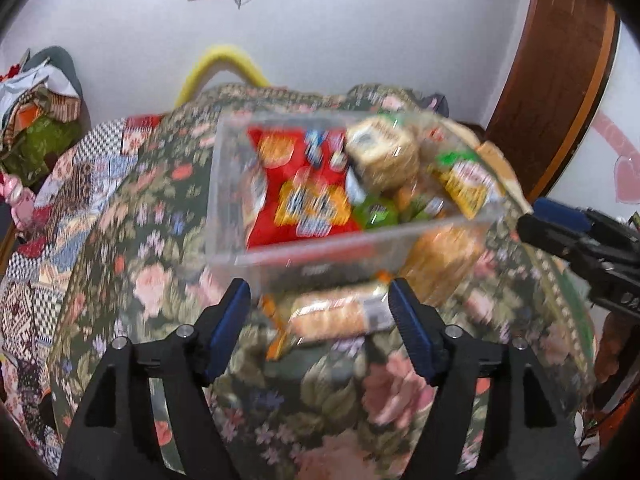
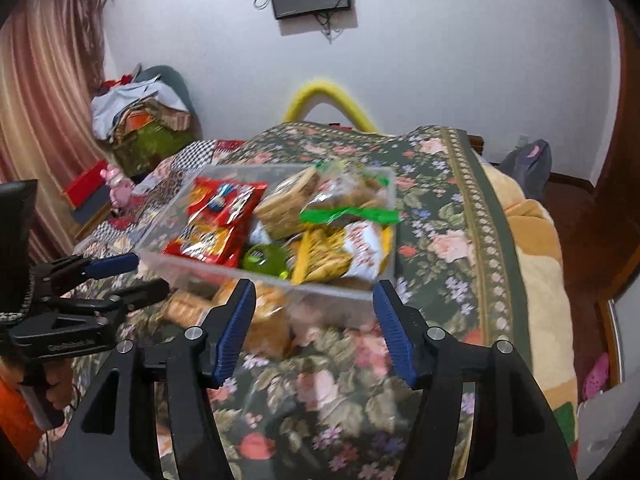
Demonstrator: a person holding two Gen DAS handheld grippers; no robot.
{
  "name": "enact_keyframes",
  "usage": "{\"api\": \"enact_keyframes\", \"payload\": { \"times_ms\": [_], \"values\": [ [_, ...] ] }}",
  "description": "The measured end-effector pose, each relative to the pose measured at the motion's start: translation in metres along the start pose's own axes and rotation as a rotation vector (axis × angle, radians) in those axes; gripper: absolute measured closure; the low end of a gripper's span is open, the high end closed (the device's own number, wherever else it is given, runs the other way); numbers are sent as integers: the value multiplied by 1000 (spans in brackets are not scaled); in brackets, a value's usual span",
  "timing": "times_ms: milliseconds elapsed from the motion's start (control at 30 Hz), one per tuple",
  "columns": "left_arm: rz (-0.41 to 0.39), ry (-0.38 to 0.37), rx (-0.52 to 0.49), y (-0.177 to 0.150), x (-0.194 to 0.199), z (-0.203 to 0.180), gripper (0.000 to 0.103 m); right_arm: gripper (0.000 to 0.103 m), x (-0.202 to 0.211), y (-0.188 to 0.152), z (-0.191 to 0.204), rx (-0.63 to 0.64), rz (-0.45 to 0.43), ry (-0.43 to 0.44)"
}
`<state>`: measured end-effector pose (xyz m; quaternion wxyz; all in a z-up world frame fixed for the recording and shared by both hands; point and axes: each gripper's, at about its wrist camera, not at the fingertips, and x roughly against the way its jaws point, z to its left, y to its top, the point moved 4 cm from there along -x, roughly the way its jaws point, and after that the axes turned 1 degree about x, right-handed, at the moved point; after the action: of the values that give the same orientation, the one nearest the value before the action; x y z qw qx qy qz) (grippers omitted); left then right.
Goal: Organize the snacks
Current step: 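Grasp the orange-ended wafer bar with the left tool while the right tool grasps the golden puffed-snack bag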
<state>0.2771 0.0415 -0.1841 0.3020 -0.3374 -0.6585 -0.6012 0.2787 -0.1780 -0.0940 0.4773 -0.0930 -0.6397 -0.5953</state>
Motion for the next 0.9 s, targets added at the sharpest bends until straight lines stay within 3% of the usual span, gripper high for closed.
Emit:
{"api": "enact_keyframes", "payload": {
  "times_ms": [200, 400, 533, 633, 900],
  "values": [
    [64, -4, 7, -18, -24, 15, 31, 37, -22, -14, 18, 12, 58, 31],
    [49, -36, -26, -18, -41, 9, 32, 37, -54, -19, 29, -15, 132, 73],
    [57, -93, -32, -21, -40, 3, 42, 37, -61, -15, 31, -27, 129, 62],
    [76, -100, -53, -30, -35, -3, 47, 56, -64, -15, 31, -40, 138, 76],
    [107, -155, -75, -53, -10, -20, 48, 62, -36, -27, 23, -39, 112, 69]
  ]
}}
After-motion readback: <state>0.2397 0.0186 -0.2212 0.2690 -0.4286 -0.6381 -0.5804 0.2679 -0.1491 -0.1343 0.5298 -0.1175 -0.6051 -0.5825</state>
